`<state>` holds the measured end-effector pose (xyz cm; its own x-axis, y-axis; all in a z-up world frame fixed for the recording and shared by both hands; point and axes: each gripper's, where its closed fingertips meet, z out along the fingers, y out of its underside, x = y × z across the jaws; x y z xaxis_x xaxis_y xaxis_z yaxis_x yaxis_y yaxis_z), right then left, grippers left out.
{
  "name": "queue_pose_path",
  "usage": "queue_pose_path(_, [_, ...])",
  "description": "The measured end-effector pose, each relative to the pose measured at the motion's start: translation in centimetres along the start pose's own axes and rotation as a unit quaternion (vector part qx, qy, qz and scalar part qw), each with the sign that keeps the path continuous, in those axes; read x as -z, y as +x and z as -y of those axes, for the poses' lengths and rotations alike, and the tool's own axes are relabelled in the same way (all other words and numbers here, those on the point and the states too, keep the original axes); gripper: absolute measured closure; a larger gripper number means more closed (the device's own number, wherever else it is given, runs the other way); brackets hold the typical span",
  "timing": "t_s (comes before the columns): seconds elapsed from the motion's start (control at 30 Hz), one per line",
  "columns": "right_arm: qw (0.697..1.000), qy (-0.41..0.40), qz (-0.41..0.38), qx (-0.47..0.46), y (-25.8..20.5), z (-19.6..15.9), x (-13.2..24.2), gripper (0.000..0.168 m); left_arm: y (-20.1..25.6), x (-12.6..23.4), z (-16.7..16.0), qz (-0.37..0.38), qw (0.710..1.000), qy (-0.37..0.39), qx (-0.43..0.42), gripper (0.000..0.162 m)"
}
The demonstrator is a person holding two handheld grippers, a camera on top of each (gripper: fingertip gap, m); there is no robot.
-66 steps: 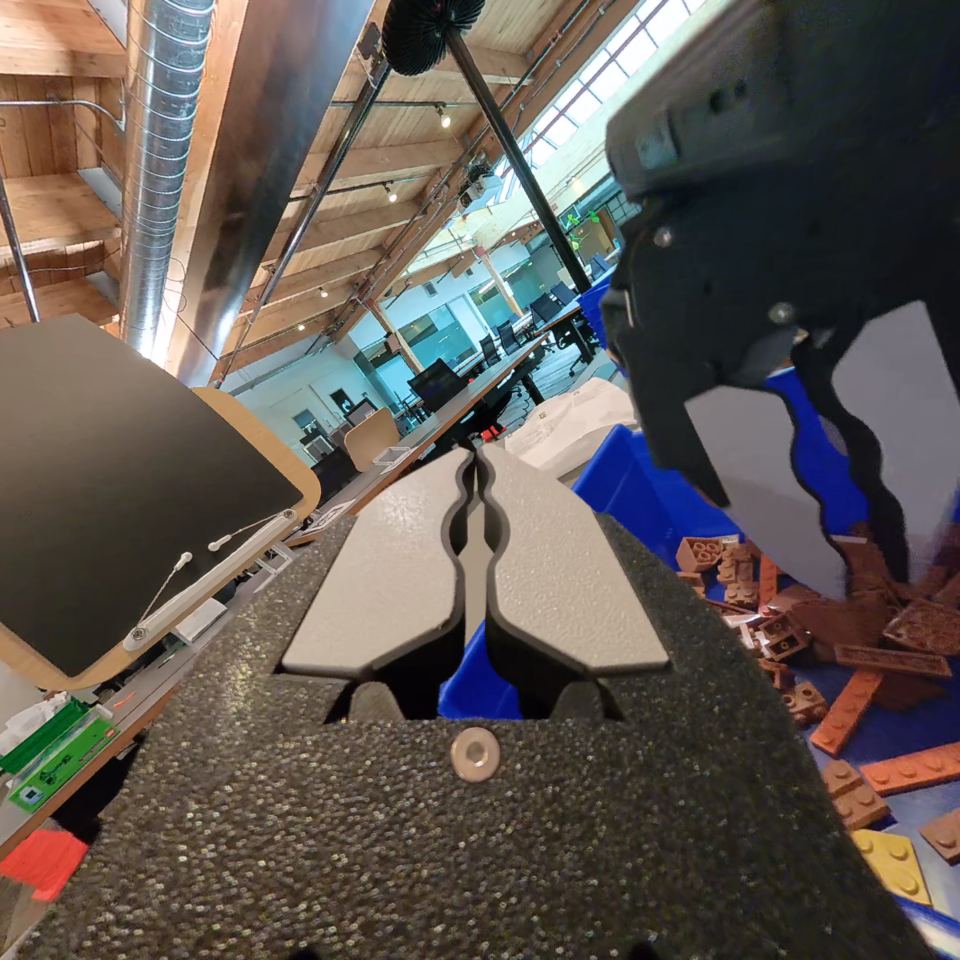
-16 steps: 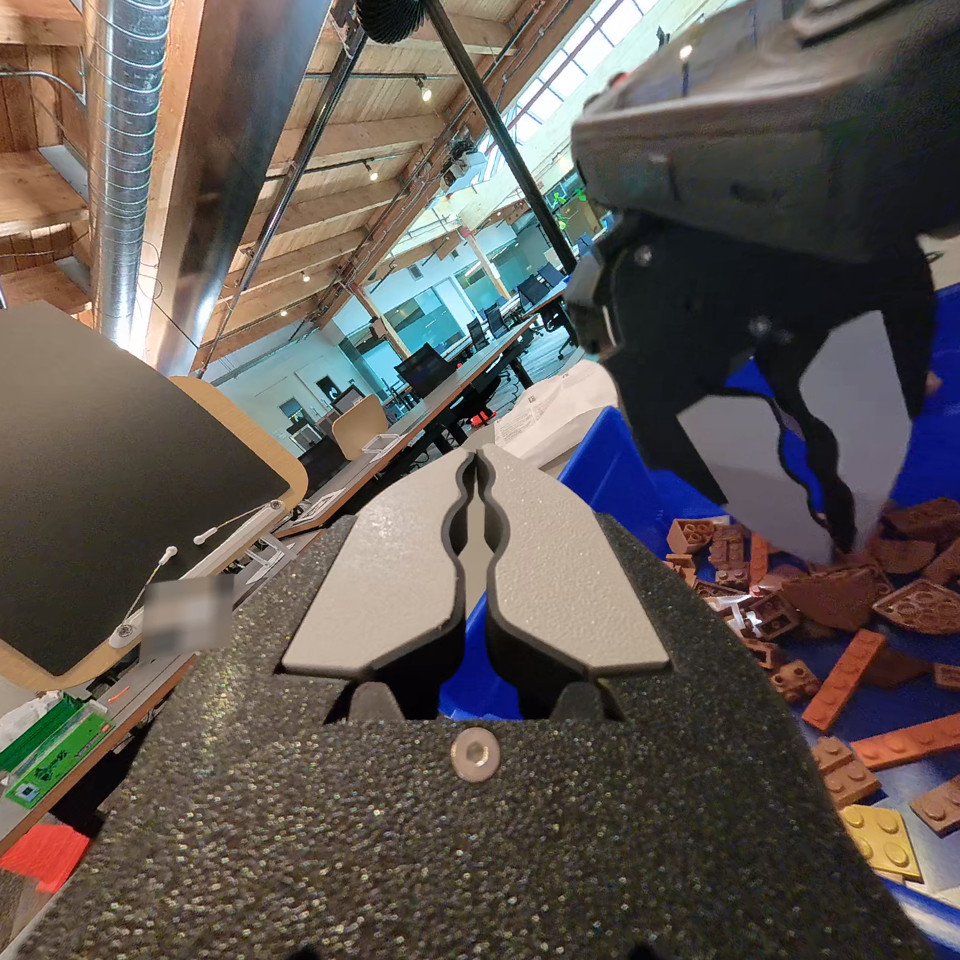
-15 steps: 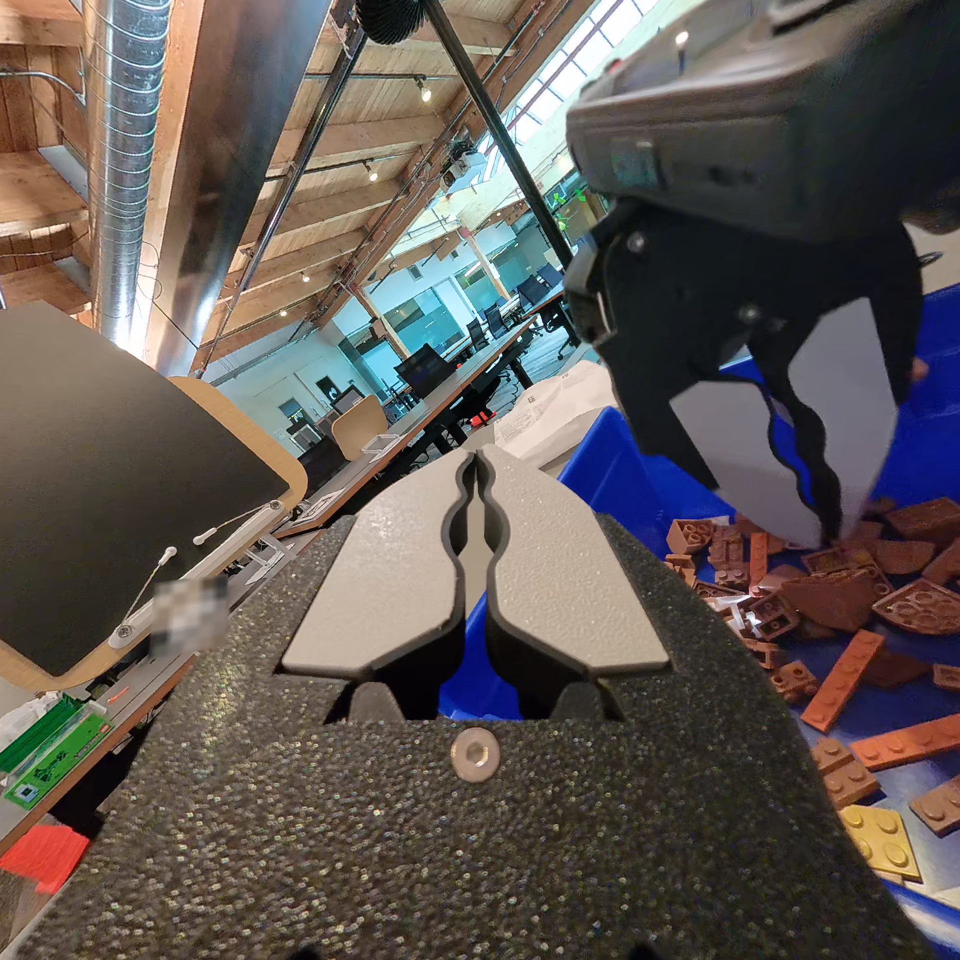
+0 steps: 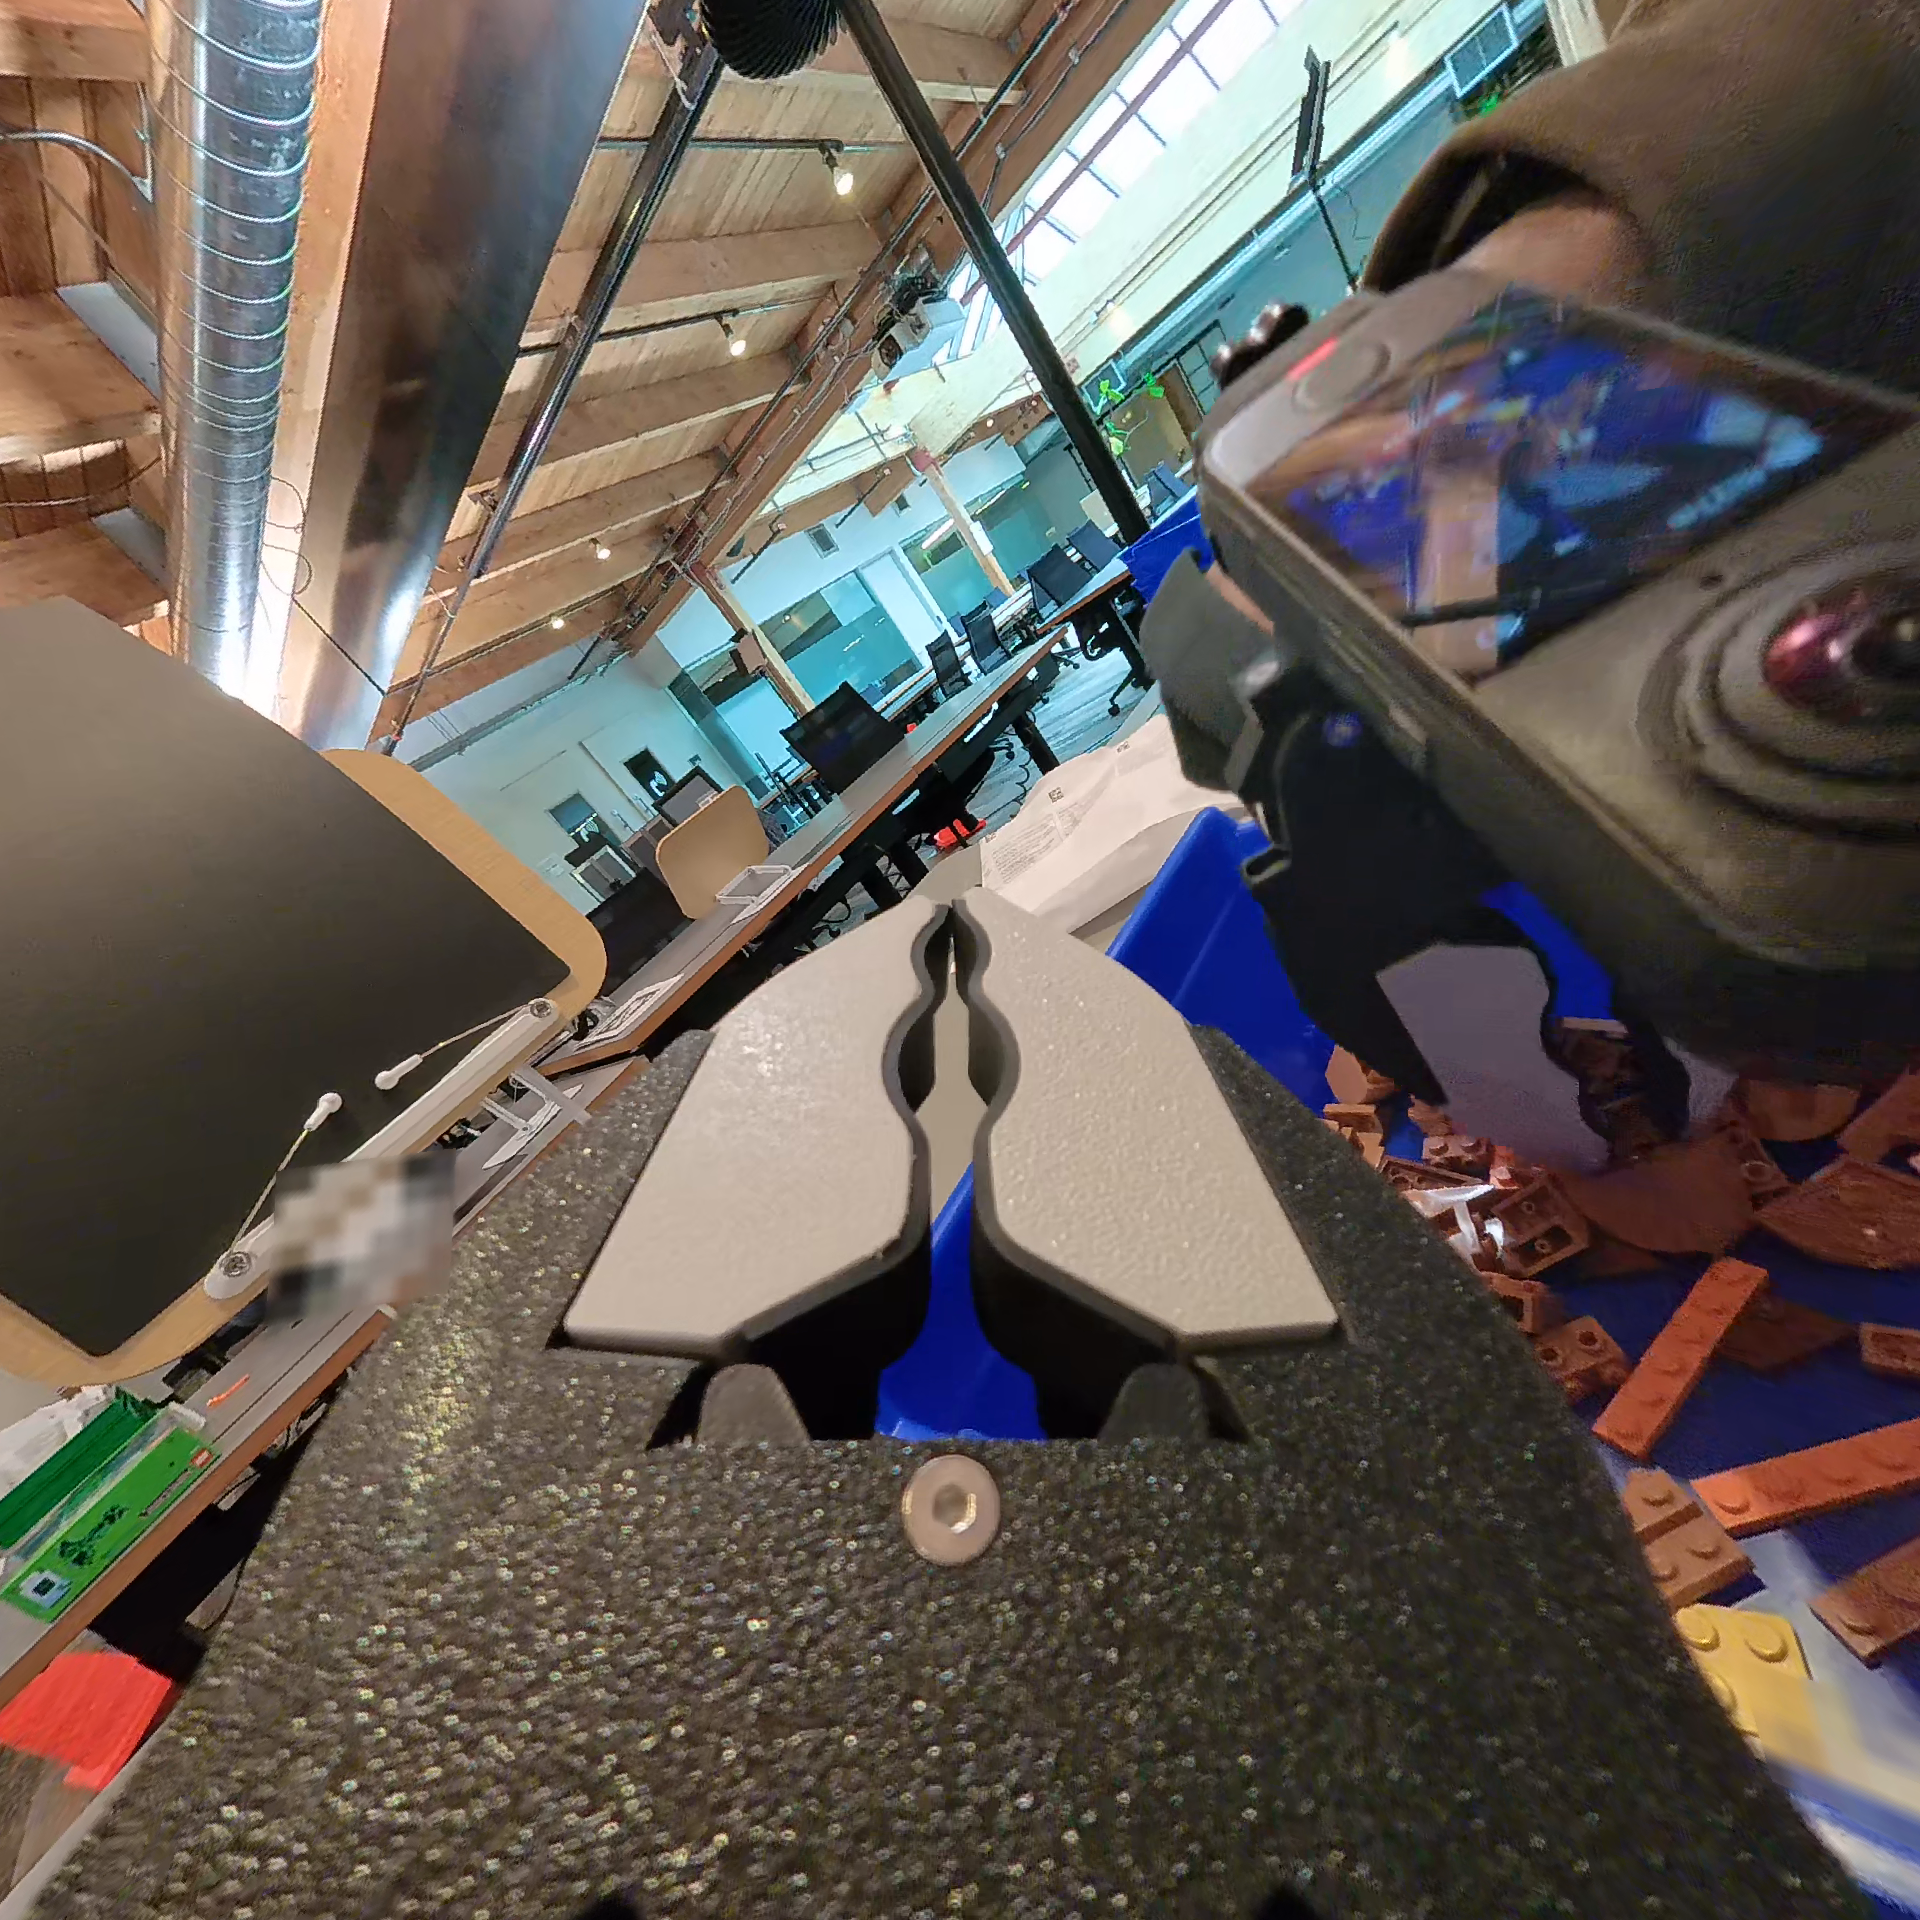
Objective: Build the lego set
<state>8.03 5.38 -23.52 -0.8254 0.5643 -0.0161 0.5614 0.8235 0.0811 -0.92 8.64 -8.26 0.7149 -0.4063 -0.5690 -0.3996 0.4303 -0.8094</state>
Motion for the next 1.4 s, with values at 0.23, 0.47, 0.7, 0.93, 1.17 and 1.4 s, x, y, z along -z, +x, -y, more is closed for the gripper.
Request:
queue_pose_path(0.23, [0.999, 0.024, 0.016, 0.018, -0.2, 1.6, -0.3, 0.156, 0.0, 0.0, 0.0, -0.002, 1.0, 0.001, -0.001, 0.162])
queue_pose_path(0.47, [1.0, 0.007, 0.0, 0.005, 0.2, 0.7, 0.3, 0.156, 0.0, 0.0, 0.1, 0.0, 1.0, 0.002, 0.0, 0.162])
queue_pose_path(0.7, [0.998, 0.027, -0.052, -0.013, 2.5, 0.3, 1.0, 0.156, -0.1, 0.1, 0.0, 0.002, 1.0, 0.002, 0.003, 0.162])
queue_pose_path(0.93, [0.999, 0.011, -0.036, -0.01, 2.5, 0.8, -0.5, 0.155, -0.1, 0.1, 0.0, 0.001, 1.0, 0.003, 0.003, 0.162])
queue_pose_path(1.17, [0.999, -0.004, -0.023, -0.024, 2.3, -0.1, -0.6, 0.158, -0.2, 0.2, 0.1, 0.004, 1.0, 0.004, 0.004, 0.162])
queue_pose_path(1.4, [0.998, -0.018, -0.055, -0.035, 3.1, -0.9, -0.3, 0.158, -0.4, 0.2, -0.1, 0.005, 1.0, 0.003, 0.01, 0.162])
